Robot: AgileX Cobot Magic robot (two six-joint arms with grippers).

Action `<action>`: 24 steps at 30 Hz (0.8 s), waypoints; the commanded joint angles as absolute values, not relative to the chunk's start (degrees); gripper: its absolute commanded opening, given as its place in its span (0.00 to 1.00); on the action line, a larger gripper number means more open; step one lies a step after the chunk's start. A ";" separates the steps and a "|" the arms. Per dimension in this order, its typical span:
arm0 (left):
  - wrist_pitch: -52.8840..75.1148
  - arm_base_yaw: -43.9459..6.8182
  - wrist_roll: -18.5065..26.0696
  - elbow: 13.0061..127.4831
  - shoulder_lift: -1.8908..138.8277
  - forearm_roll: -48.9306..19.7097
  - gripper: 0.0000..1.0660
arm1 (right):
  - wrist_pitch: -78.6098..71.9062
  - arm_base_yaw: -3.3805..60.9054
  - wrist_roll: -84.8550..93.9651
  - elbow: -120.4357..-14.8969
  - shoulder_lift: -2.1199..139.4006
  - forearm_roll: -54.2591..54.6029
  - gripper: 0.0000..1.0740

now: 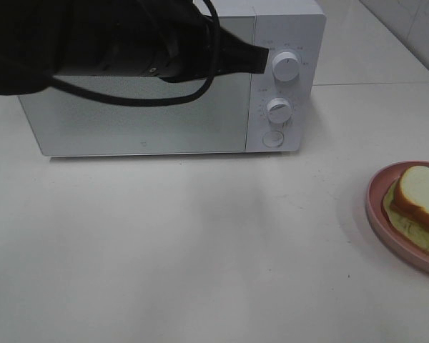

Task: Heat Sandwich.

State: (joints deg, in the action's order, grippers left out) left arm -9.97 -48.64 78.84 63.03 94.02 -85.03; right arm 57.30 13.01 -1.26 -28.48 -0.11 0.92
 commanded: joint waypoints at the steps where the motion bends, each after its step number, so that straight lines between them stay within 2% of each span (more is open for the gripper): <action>1: 0.97 -46.41 82.05 59.36 89.38 -84.22 0.00 | 57.12 12.66 -1.09 -28.36 -1.78 0.52 0.57; 2: 5.27 -45.21 82.68 56.61 87.20 -82.91 0.00 | 57.12 12.66 -1.09 -28.36 -1.78 0.52 0.57; 8: 8.25 -43.54 81.93 50.25 81.36 -77.46 0.02 | 57.12 12.66 -1.09 -28.36 -1.78 0.52 0.57; 10: 8.08 -43.54 81.93 48.07 79.01 -76.43 0.13 | 57.12 12.66 -1.09 -28.36 -1.78 0.52 0.57; 11: 8.02 -43.54 80.39 46.12 76.66 -76.43 0.29 | 57.12 12.66 -1.09 -28.36 -1.78 0.52 0.57; 12: 7.85 -43.54 79.30 45.21 75.40 -76.38 0.40 | 57.12 12.66 -1.09 -28.36 -1.78 0.52 0.57; 13: 7.85 -43.54 79.30 45.21 75.40 -76.38 0.40 | 57.12 12.66 -1.09 -28.36 -1.78 0.52 0.57; 15: 6.76 -43.54 75.63 43.32 72.31 -76.32 0.59 | 57.12 12.66 -1.09 -28.36 -1.78 0.52 0.57; 22: -2.29 -43.54 73.68 41.42 68.18 -73.80 0.57 | 57.12 12.66 -1.09 -28.36 -1.78 0.52 0.57; 24: -9.74 -43.54 76.43 41.14 66.86 -74.14 0.57 | 57.12 12.66 -1.09 -28.36 -1.78 0.52 0.57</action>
State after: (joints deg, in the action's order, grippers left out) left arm -5.27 -43.54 75.29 41.48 68.07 -73.63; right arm 57.30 13.01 -1.26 -28.48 -0.11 0.69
